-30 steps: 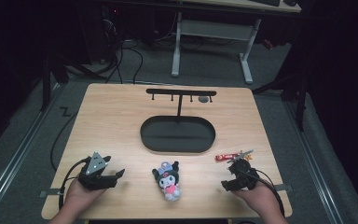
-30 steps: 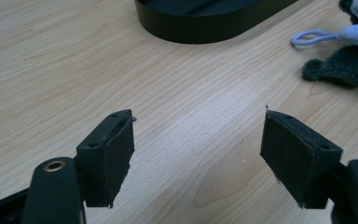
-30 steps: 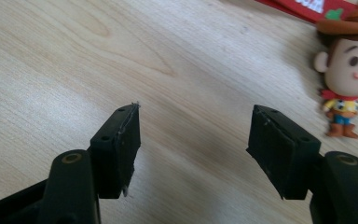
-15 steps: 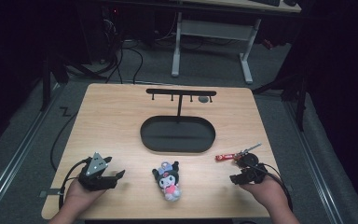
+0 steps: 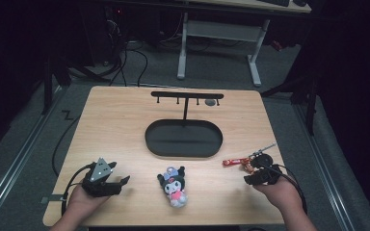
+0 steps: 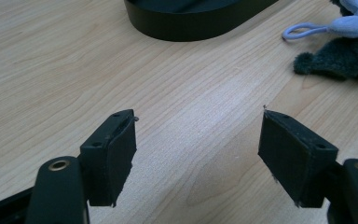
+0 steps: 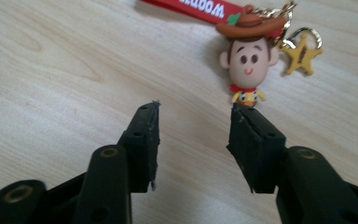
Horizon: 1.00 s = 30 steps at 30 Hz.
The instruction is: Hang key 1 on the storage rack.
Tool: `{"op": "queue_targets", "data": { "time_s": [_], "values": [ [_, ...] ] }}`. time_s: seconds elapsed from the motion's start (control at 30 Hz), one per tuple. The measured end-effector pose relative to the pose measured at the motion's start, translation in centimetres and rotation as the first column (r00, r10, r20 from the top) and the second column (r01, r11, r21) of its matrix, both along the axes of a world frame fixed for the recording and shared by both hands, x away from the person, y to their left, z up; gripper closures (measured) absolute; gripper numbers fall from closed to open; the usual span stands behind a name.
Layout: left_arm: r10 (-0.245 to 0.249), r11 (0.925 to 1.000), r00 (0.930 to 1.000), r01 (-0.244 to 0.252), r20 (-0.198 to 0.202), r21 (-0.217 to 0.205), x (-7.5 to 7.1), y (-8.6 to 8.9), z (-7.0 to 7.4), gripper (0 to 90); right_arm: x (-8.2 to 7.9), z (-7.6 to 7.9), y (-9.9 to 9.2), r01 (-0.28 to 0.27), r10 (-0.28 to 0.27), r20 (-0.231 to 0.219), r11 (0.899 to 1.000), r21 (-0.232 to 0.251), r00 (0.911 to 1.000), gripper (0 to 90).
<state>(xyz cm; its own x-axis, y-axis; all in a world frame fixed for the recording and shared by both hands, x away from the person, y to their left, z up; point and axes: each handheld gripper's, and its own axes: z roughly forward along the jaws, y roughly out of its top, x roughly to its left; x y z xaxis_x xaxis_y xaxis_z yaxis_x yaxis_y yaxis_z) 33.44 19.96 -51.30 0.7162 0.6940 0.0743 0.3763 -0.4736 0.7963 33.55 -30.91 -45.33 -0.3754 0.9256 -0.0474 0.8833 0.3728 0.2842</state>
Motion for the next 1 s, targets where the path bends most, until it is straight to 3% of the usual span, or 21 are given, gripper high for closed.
{"op": "queue_targets", "data": {
  "time_s": [0.17,0.43,0.6,0.7,1.0],
  "values": [
    [0.002,1.0000,1.0000,-0.002,-0.002,0.003,-0.1,0.0,-0.1,27.8,1.0,0.4,-0.6,0.019,-0.019,0.003,1.000,0.012,0.9998,56.7],
    [0.009,0.9997,1.0000,-0.009,0.004,0.022,-0.2,0.2,-0.1,27.9,3.1,-0.4,-1.5,0.065,-0.064,-0.005,0.998,0.012,0.9979,56.9],
    [0.024,0.9997,0.9997,-0.024,0.001,0.004,-0.5,0.5,0.0,28.0,4.1,-0.4,-1.8,0.068,-0.068,-0.029,0.998,0.009,0.9973,54.9],
    [0.020,0.9996,0.9998,-0.021,0.004,0.020,-0.6,0.5,0.0,28.0,4.7,-0.4,-2.0,0.071,-0.071,-0.045,0.997,-0.002,0.9964,54.8],
    [0.034,0.9994,0.9994,-0.034,0.002,0.009,-0.4,0.9,0.0,28.1,5.7,-1.8,-2.2,0.062,-0.064,-0.086,0.998,-0.024,0.9942,52.4]
  ]
}}
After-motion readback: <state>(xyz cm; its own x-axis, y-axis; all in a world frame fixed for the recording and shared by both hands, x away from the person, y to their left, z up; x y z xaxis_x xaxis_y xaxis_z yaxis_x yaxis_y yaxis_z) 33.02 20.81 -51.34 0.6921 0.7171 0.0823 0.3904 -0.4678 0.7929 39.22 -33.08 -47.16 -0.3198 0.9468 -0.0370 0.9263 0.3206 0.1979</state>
